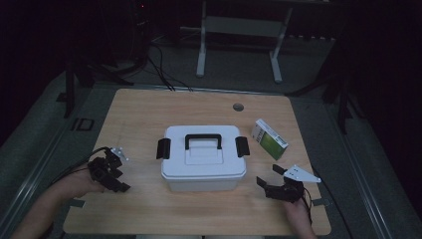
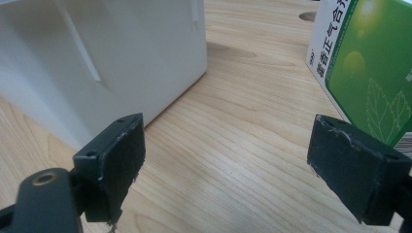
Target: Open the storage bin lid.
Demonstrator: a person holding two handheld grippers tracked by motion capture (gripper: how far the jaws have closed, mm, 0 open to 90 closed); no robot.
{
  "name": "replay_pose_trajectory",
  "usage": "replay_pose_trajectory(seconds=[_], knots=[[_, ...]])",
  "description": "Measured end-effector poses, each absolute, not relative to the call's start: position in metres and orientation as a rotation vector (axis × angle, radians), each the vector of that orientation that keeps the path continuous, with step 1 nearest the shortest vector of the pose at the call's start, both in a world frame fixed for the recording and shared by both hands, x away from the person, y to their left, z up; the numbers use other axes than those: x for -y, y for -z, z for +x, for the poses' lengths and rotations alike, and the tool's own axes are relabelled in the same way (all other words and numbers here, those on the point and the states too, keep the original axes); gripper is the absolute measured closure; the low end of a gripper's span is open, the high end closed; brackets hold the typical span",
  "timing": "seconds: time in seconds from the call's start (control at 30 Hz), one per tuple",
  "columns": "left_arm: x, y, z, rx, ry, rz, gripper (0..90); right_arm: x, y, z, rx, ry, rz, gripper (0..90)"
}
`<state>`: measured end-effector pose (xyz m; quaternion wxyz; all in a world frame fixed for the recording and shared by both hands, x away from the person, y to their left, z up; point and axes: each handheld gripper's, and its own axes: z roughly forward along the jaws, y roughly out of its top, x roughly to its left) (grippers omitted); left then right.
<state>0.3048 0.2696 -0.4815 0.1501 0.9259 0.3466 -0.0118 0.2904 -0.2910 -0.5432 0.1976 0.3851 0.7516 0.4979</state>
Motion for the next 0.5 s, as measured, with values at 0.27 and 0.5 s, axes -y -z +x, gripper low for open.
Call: replay_pose_trajectory(seconds=[0.27, 0.5], knots=[[-0.269, 0.464, 0.308, -0.962, 0.044, 2.678, 34.7, 0.289, 0.545, 0.29, -2.119, -1.376, 1.069, 13.4], [-0.26, 0.438, 0.31, -0.907, 0.013, 2.696, 34.7, 0.288, 0.545, 0.29, -2.127, -1.373, 1.066, 13.4]])
